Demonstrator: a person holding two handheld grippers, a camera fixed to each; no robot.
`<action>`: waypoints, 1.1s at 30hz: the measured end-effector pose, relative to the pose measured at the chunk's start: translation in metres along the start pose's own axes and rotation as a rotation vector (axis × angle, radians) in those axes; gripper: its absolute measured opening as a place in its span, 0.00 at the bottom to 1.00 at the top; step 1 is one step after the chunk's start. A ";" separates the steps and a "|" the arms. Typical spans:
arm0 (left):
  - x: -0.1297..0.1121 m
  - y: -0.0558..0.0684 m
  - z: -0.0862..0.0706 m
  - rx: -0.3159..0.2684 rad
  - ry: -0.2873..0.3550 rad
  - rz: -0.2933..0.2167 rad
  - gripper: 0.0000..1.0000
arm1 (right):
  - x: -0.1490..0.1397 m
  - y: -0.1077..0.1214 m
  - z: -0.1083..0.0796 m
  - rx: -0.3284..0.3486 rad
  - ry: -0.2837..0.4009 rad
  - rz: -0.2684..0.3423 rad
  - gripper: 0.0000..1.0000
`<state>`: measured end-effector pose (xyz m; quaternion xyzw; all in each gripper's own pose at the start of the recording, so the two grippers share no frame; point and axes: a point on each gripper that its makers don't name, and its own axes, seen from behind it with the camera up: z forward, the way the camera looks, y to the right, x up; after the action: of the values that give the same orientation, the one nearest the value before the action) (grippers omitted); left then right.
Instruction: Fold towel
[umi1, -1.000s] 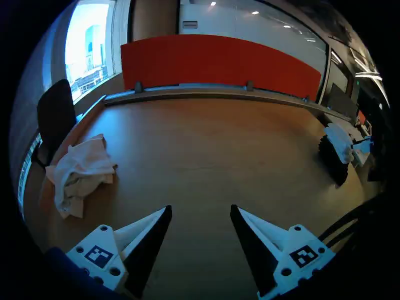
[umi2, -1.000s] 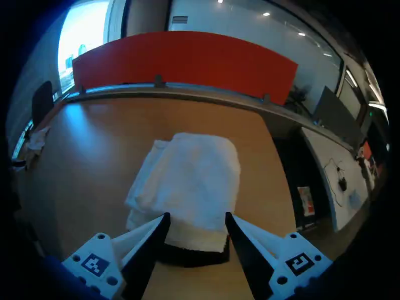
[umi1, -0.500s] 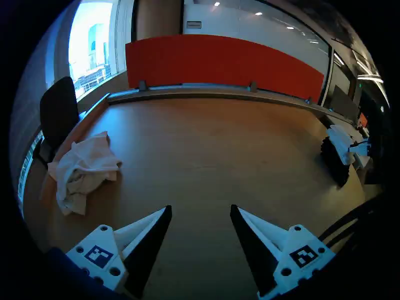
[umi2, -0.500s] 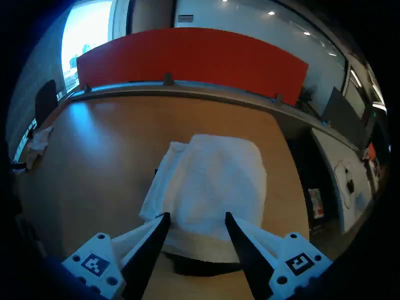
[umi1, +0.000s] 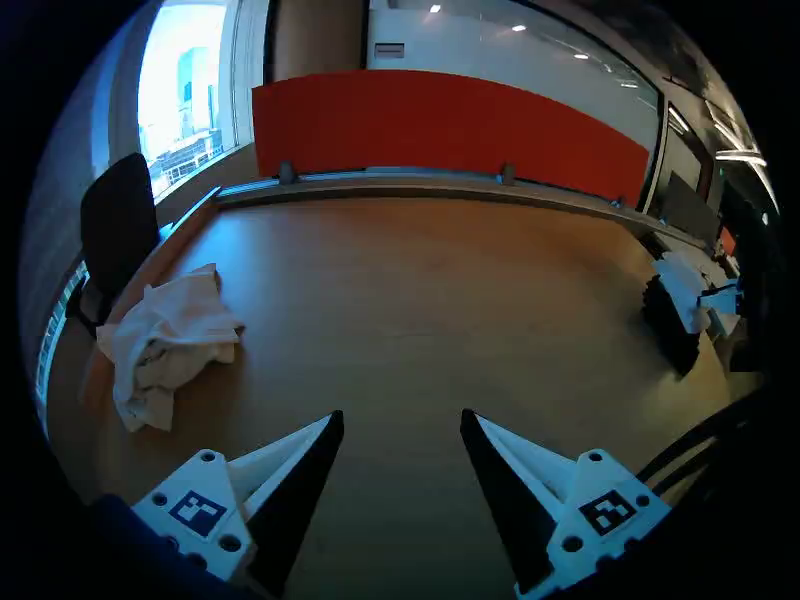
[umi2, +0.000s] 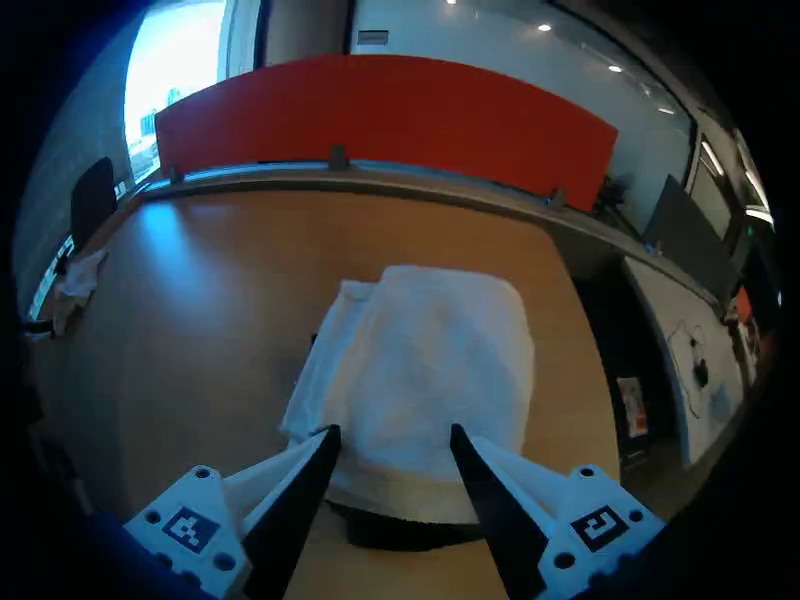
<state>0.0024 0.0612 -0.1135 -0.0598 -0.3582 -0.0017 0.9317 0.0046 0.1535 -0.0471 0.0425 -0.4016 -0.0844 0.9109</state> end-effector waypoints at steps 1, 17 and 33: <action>0.000 0.000 0.000 0.000 0.000 0.000 0.86 | 0.001 0.000 -0.001 -0.001 0.002 0.000 0.84; 0.009 -0.001 0.000 0.000 0.017 0.001 0.87 | 0.037 -0.003 -0.016 -0.028 0.179 0.038 0.84; 0.022 0.006 -0.001 -0.012 0.046 0.013 0.86 | 0.101 0.005 -0.053 -0.091 0.520 0.132 0.88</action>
<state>0.0195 0.0675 -0.1004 -0.0678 -0.3364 0.0010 0.9393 0.1115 0.1395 -0.0094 -0.0045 -0.1521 -0.0291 0.9879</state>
